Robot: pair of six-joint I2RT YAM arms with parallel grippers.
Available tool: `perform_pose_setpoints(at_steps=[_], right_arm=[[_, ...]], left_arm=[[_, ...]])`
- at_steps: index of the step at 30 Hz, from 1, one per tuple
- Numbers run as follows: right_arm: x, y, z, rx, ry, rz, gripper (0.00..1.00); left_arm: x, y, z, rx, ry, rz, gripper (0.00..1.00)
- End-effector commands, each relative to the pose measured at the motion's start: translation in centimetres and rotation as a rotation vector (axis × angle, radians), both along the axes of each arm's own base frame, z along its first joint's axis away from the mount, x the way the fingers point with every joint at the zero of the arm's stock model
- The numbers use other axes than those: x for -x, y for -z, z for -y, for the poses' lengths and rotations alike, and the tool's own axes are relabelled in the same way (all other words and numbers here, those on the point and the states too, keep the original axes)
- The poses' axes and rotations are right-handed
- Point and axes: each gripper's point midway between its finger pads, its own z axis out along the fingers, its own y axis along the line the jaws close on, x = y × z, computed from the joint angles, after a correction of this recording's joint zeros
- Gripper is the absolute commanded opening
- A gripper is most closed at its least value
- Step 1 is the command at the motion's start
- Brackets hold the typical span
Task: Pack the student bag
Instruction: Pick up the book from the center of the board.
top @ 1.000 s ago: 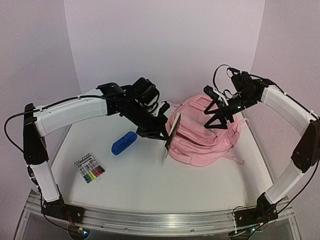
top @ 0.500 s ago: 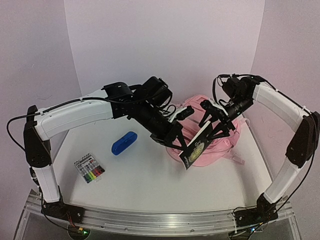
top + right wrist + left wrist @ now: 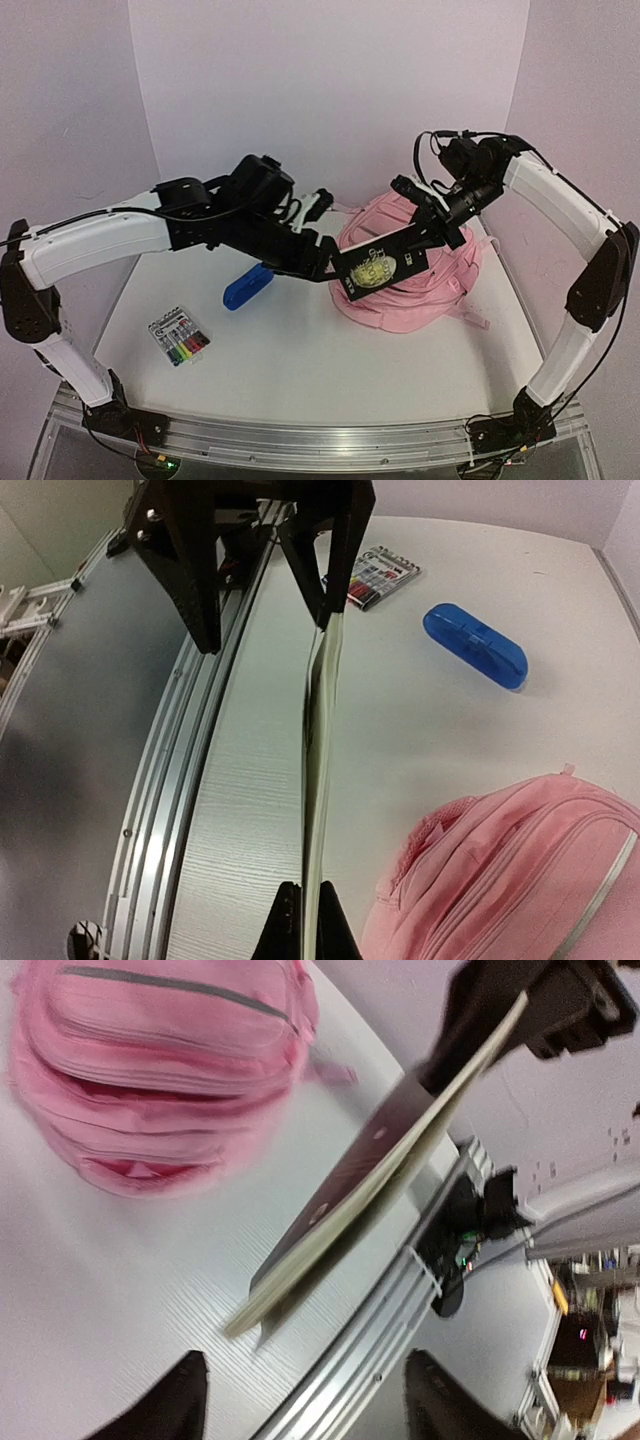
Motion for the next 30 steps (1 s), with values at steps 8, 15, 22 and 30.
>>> perform_pose_setpoints(at_steps=[8,15,22,30], right_arm=[[0.4,-2.7,-0.6,0.003,0.2,-0.503,0.0],[1.2,-3.7,-0.8,-0.033,0.202,-0.57,0.0],[2.6,-3.1,-0.1,-0.005,0.203,-0.571,0.0],[2.1,-1.9,-0.3,0.028,0.229,-0.62,0.0]], left_arm=[[-2.7,-3.1,-3.7,0.201,-0.239,0.119,0.85],[-3.3,-1.9,0.5,0.224,-0.145,0.093,0.78],[-3.4,-2.6,2.6,0.304,-0.104,0.082,0.45],[-3.2,-4.0,2.4,0.398,-0.127,0.063,0.01]])
